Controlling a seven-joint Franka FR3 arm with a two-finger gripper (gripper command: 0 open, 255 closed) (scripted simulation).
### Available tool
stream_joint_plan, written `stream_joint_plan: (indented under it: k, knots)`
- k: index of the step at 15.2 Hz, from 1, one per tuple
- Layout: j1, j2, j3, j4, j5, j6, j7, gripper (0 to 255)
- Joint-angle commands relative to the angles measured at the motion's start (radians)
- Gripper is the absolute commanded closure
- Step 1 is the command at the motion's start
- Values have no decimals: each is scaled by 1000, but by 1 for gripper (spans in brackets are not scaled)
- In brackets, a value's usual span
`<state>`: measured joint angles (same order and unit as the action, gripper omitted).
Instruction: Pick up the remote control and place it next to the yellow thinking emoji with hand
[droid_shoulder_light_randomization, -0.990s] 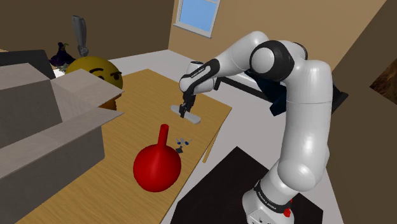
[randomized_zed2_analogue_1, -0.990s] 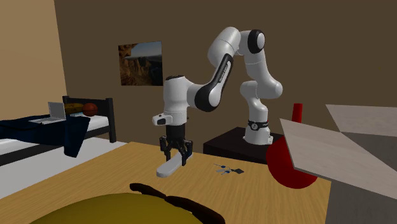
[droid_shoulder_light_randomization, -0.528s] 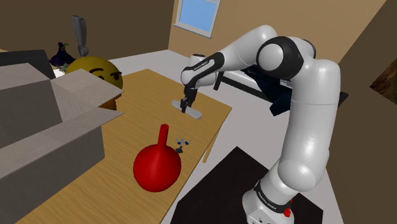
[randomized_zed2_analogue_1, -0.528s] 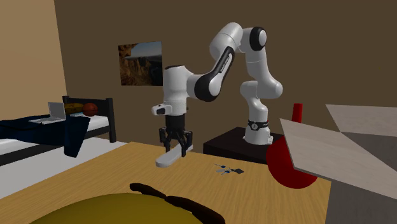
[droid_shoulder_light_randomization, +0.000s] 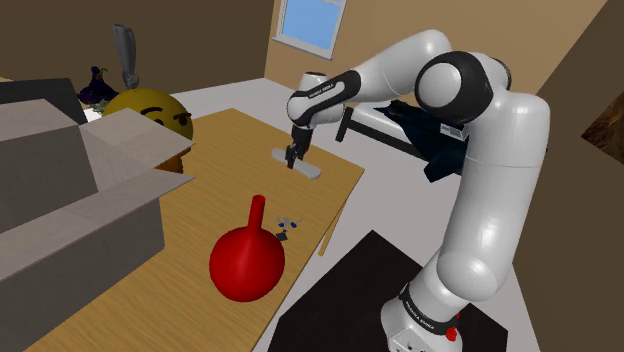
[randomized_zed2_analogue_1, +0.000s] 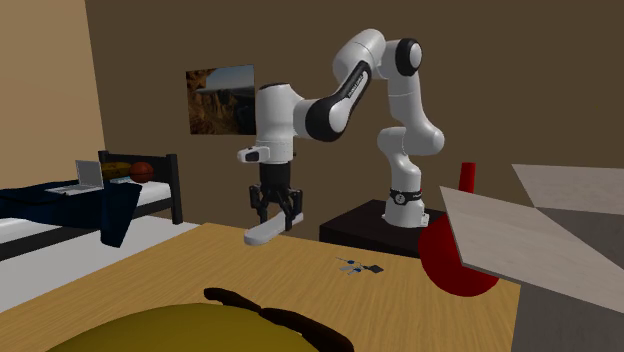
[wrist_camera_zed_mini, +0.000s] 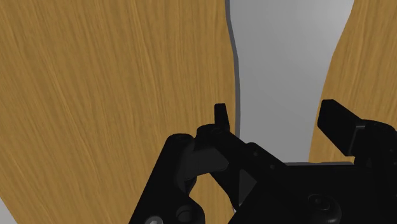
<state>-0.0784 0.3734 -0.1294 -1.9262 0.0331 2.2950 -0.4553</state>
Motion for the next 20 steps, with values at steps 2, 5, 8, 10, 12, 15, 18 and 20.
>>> stream_joint_plan:
  k: [2, 5, 8, 10, 12, 15, 18, 20]
  knots:
    - [1, -23, -2, 11, -4, -35, 2, 255]
    - [3, -45, -3, 23, -7, -68, 4, 255]
    - [4, -66, -5, 37, -11, -102, 5, 255]
    - [4, -78, -5, 48, -13, -126, 6, 255]
    - [5, -91, -6, 59, -15, -149, 7, 255]
    - [6, -108, -7, 78, -18, -184, 8, 255]
    - [6, -123, -8, 98, -20, -220, 9, 255]
    - [7, -132, -8, 113, -21, -244, 10, 255]
